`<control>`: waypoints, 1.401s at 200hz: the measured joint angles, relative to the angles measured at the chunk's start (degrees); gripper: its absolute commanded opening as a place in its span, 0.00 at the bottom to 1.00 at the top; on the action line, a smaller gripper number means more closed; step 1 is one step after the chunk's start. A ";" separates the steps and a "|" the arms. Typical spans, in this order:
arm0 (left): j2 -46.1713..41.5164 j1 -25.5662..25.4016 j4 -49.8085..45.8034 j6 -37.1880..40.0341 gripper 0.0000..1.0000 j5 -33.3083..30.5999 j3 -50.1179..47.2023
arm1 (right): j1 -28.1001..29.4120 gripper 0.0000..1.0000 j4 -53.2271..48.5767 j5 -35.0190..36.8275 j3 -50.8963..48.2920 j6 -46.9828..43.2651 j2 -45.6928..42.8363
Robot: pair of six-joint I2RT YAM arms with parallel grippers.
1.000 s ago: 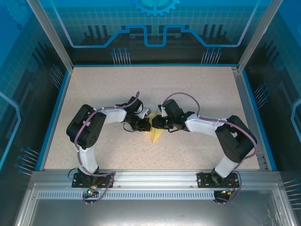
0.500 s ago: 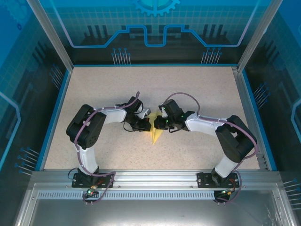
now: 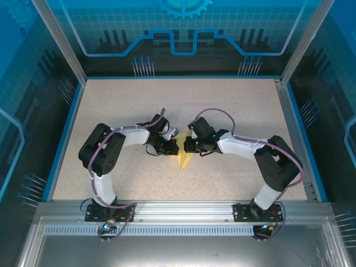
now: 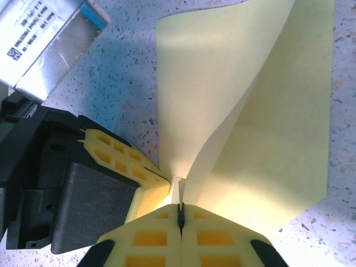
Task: Fold a paper plane with a square sheet of paper (pick it up from the middle)
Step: Fourth fold the wing at the center of the table.
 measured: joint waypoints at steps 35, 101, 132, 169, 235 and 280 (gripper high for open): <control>0.00 0.00 0.00 0.00 0.03 0.02 0.00 | 0.74 0.03 -0.15 0.09 2.23 0.00 2.80; -0.02 0.09 0.07 -0.02 0.02 0.24 -0.02 | 0.85 0.04 -0.09 -0.04 3.56 0.00 4.98; -0.42 0.26 0.96 -0.07 0.02 0.61 -0.76 | 0.83 0.04 0.00 -0.42 3.87 0.00 5.64; -1.62 1.27 1.62 -1.27 0.00 1.03 -2.54 | 0.85 0.04 0.17 -1.03 3.87 -0.17 6.05; -2.01 2.78 3.39 -3.37 0.00 3.06 -4.15 | 1.11 0.05 0.35 -1.25 3.96 -0.20 7.17; -2.01 3.37 4.70 -4.57 0.00 4.07 -4.81 | 1.18 0.06 0.35 -1.68 4.66 -0.20 7.91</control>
